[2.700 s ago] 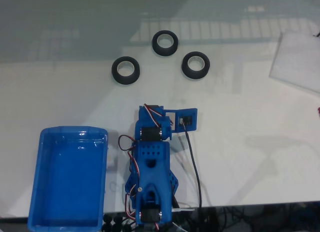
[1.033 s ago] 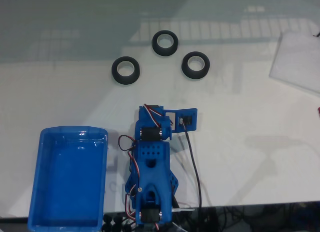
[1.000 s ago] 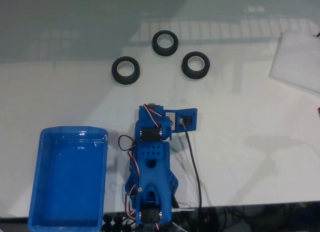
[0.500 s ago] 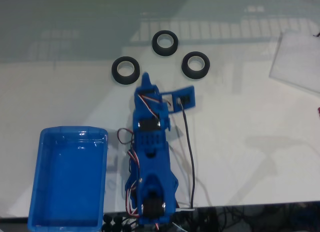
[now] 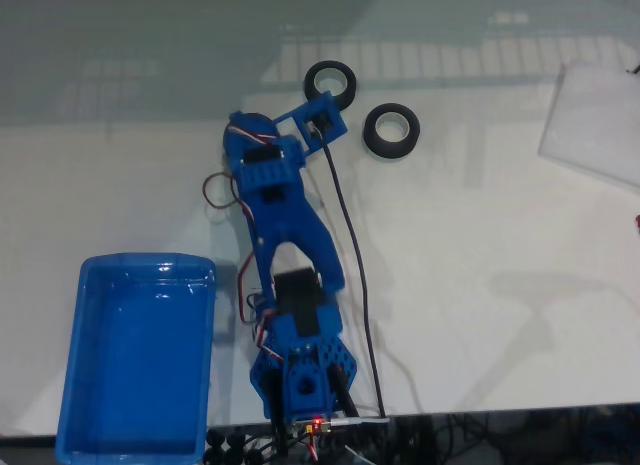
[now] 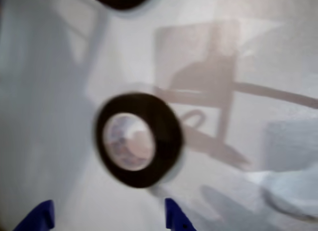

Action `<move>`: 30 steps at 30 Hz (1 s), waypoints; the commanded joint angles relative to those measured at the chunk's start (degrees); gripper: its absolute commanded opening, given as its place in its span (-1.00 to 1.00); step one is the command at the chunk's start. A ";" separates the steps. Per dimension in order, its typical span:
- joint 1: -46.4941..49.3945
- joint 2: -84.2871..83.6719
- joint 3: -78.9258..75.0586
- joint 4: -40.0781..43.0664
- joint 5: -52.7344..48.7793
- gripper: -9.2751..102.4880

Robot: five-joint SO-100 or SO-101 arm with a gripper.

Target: Grasp all tape and put them in the bin.

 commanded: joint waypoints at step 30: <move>1.67 -32.61 -31.20 21.01 -0.88 -0.26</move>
